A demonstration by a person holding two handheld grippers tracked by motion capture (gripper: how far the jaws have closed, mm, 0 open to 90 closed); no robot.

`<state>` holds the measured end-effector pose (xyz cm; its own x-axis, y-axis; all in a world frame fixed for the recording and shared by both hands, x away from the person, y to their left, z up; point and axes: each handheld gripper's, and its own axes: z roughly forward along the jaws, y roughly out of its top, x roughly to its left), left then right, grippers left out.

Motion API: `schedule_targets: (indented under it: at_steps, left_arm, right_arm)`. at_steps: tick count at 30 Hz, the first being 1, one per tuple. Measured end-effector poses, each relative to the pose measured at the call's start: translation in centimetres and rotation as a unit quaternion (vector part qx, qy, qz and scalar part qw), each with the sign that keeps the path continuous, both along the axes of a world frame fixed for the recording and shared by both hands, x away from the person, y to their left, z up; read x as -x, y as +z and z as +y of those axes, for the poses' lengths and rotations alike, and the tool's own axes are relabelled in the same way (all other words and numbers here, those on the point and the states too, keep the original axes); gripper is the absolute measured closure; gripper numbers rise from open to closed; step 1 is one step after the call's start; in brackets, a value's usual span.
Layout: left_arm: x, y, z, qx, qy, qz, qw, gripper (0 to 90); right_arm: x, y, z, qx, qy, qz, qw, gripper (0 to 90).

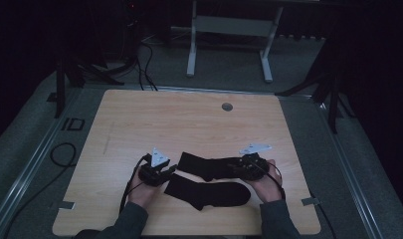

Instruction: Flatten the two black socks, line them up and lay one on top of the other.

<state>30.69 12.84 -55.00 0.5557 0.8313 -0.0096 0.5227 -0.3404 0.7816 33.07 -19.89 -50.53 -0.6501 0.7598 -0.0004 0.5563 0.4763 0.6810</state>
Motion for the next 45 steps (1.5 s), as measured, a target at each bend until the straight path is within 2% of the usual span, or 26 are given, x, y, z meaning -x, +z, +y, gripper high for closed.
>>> schedule_targets:
  at_steps: [4,5,6,7,9,10,11,16,17,20,23,27,28,30,32,37,38,39,40,45]
  left_arm:
    - [-0.1,0.0,0.2,0.003,0.002,0.004,1.0000,64.3]
    - [-0.1,0.0,0.2,0.003,0.002,0.004,1.0000,64.1]
    - [-0.1,0.0,0.2,0.005,0.003,0.004,1.0000,64.1]
    - [0.0,0.0,0.2,0.005,0.003,0.004,1.0000,63.9]
    - [0.0,0.0,0.3,0.006,0.003,0.004,1.0000,63.8]
    - [0.0,0.0,0.3,0.006,0.003,0.004,1.0000,63.8]
    - [0.0,0.0,0.3,0.006,0.003,0.004,1.0000,63.5]
    - [0.0,0.0,0.4,0.007,0.006,0.005,0.9999,63.4]
    - [0.0,0.0,0.4,0.008,0.006,0.005,0.9999,63.4]
    - [0.0,0.0,0.4,0.008,0.005,0.005,0.9999,63.3]
    - [0.0,0.0,0.3,0.008,0.004,0.005,0.9999,63.3]
    - [0.1,0.0,0.4,0.009,0.004,0.005,0.9999,63.2]
    - [0.1,0.0,0.4,0.009,0.004,0.005,0.9999,63.2]
    - [0.1,0.1,0.5,0.013,0.006,0.005,0.9999,63.2]
    - [0.1,0.0,0.5,0.013,0.007,0.006,0.9999,63.2]
    - [0.2,0.0,0.3,0.011,0.005,0.006,0.9999,63.1]
    - [0.2,0.0,0.3,0.012,0.005,0.006,0.9999,62.9]
    - [0.2,0.0,0.3,0.012,0.005,0.006,0.9999,62.7]
    - [0.2,0.0,0.4,0.013,0.006,0.007,0.9999,62.5]
    - [0.1,-0.1,0.4,0.015,0.009,0.009,0.9998,62.6]
  right_arm:
    - [-0.1,0.1,1.9,0.013,0.044,-0.005,0.9989,50.9]
    - [-0.1,0.1,1.9,0.013,0.044,-0.005,0.9989,50.9]
    - [-0.3,0.0,2.7,0.020,0.059,-0.005,0.9980,50.8]
    - [-0.7,-0.2,3.9,0.031,0.086,-0.001,0.9958,51.5]
    - [-1.0,-0.2,4.7,0.031,0.103,0.007,0.9941,52.1]
    - [-1.0,-0.2,4.7,0.031,0.103,0.007,0.9941,52.1]
    - [-1.3,-0.3,5.6,0.037,0.116,0.006,0.9925,52.8]
    - [-2.1,-0.7,7.2,0.051,0.131,0.014,0.9900,53.2]
    - [-2.4,-0.9,8.0,0.055,0.139,0.016,0.9886,53.2]
    - [-2.6,-1.1,8.8,0.057,0.142,0.020,0.9881,53.3]
    - [-3.3,-1.8,10.1,0.045,0.142,0.036,0.9882,54.3]
    - [-3.7,-2.6,11.0,0.037,0.139,0.047,0.9885,54.8]
    - [-3.7,-2.6,11.0,0.037,0.139,0.047,0.9885,54.8]
    - [-4.0,-3.8,12.0,0.053,0.126,0.063,0.9886,56.4]
    - [-4.0,-3.8,12.3,0.057,0.113,0.056,0.9904,60.1]
    - [-3.8,-3.7,12.8,0.068,0.107,0.057,0.9903,68.9]
    - [-3.9,-3.7,12.6,0.064,0.097,0.058,0.9916,74.9]
    - [-3.9,-3.7,12.6,0.064,0.097,0.058,0.9916,74.9]
    - [-4.1,-3.8,12.4,0.056,0.085,0.061,0.9929,79.3]
    - [-4.3,-3.8,12.1,0.043,0.073,0.068,0.9941,83.0]
